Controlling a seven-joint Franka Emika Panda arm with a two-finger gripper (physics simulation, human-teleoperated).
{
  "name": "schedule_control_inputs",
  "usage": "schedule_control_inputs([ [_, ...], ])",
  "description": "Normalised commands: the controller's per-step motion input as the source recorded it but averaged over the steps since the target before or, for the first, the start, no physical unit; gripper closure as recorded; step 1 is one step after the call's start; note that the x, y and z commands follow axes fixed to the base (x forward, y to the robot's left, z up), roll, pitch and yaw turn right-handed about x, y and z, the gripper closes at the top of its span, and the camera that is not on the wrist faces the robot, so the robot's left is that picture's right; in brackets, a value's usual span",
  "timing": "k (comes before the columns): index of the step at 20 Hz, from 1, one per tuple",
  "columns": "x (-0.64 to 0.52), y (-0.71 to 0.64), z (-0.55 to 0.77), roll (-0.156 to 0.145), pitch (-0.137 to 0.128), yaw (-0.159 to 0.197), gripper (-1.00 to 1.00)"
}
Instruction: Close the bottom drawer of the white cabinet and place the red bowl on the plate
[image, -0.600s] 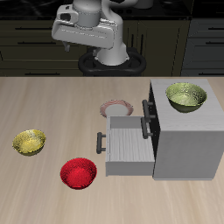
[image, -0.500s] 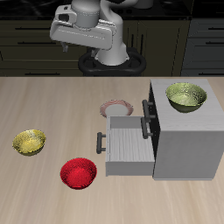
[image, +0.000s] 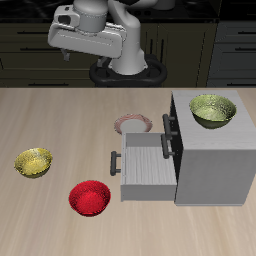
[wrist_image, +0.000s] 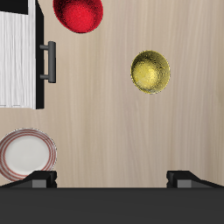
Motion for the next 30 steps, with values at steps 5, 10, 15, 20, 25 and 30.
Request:
schedule_control_inputs([
  [5,0.18,-0.07,0.18,-0.009,-0.017,0.024,-1.00],
  [10,0.17,-0.04,0.16,-0.015,-0.017,0.014,-1.00],
  [15,0.16,-0.01,0.19,-0.013,-0.032,0.017,-1.00],
  [20,0.23,-0.01,0.09,-0.006,-0.011,0.021,-1.00],
  [25,0.22,-0.04,0.08,-0.006,-0.001,-0.005,-1.00],
  [30,0.30,0.06,0.06,0.013,-0.008,0.054,-1.00],
])
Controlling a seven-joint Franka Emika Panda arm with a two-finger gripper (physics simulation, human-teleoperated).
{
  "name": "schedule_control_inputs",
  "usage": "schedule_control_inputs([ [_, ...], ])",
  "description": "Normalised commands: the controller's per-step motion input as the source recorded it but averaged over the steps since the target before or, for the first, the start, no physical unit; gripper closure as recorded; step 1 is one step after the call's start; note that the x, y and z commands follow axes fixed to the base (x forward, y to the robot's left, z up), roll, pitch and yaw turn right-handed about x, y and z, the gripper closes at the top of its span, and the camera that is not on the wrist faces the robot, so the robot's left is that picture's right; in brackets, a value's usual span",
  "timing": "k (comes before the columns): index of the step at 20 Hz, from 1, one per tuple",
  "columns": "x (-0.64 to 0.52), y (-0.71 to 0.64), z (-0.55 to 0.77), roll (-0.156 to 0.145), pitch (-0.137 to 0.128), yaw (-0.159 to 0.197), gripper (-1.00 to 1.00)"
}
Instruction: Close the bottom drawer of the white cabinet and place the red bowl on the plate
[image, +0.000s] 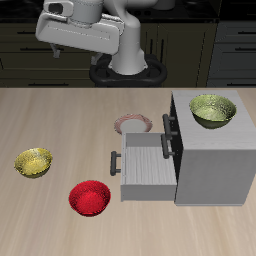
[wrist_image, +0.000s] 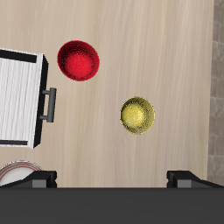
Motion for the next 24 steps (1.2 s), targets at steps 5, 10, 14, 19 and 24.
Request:
schedule_control_inputs([
  [5,0.26,0.02,0.08,0.019,-0.010,0.054,-1.00],
  [10,0.17,-0.11,0.04,-0.002,0.009,0.009,-1.00],
  [14,0.16,-0.12,0.04,-0.023,-0.001,0.009,-1.00],
  [19,0.16,-0.12,0.07,-0.010,0.004,0.000,-1.00],
  [24,0.16,-0.02,0.02,-0.010,0.005,0.008,-1.00],
])
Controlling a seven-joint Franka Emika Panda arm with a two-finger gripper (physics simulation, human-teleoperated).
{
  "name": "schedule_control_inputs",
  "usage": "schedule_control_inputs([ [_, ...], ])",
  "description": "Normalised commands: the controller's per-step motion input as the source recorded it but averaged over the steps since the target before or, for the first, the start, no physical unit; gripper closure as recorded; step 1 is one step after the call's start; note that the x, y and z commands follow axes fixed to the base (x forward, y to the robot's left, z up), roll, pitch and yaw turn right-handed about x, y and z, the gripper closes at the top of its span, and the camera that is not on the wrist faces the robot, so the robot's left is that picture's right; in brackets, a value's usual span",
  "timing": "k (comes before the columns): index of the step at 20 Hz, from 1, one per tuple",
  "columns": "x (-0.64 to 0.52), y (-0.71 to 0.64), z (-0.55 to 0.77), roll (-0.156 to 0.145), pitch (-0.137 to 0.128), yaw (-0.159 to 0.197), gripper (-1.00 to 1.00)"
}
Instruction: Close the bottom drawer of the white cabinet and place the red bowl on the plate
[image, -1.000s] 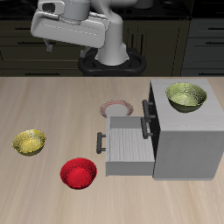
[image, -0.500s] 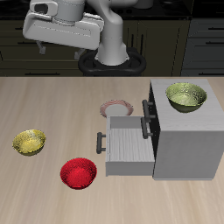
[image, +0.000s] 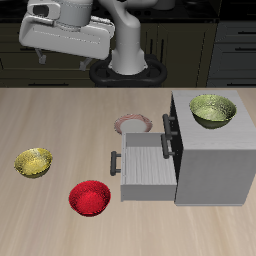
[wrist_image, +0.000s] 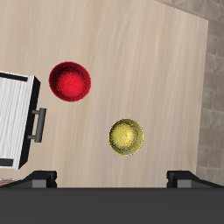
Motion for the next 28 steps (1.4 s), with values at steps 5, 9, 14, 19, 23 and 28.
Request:
schedule_control_inputs([
  [5,0.10,0.10,-0.05,0.008,0.006,0.051,-1.00],
  [9,0.10,0.15,-0.07,-0.001,0.009,0.163,-1.00],
  [14,0.07,0.09,-0.09,0.001,0.011,0.242,-1.00],
  [19,0.02,0.07,-0.17,-0.008,-0.021,0.381,-1.00],
  [23,-0.04,0.06,-0.12,0.004,-0.060,0.304,-1.00],
  [28,-0.03,0.09,-0.14,0.033,-0.030,0.269,-1.00],
])
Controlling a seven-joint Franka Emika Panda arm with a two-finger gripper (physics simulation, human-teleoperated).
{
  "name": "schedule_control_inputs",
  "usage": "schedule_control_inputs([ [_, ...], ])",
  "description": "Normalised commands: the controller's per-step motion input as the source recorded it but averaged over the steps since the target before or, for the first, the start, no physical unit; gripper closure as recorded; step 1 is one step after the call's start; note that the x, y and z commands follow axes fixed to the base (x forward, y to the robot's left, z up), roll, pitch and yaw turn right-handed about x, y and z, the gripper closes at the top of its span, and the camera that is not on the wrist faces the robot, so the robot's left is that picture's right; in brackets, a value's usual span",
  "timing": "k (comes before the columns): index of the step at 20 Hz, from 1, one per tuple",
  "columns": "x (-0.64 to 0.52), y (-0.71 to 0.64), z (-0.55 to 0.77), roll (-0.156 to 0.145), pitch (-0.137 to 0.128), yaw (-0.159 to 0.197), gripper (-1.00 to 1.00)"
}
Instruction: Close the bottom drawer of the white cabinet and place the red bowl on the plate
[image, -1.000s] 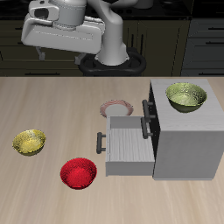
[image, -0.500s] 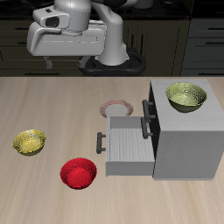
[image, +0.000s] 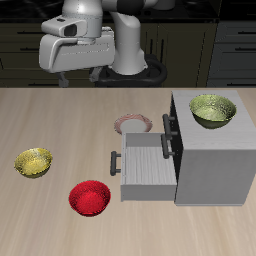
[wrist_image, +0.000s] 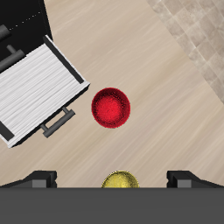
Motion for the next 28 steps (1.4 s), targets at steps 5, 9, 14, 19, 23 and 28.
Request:
schedule_control_inputs([
  [5,0.00,0.15,-0.13,0.039,-0.073,0.304,-1.00],
  [9,0.03,0.16,-0.21,0.066,-0.037,0.245,-1.00],
  [14,0.06,0.10,-0.30,0.023,-0.004,0.115,-1.00],
  [19,-0.01,0.10,-0.30,0.033,-0.029,0.182,-1.00],
  [23,-0.05,0.12,-0.24,0.047,-0.016,0.157,-1.00],
  [28,-0.07,0.01,-0.06,0.009,0.003,0.017,-1.00],
])
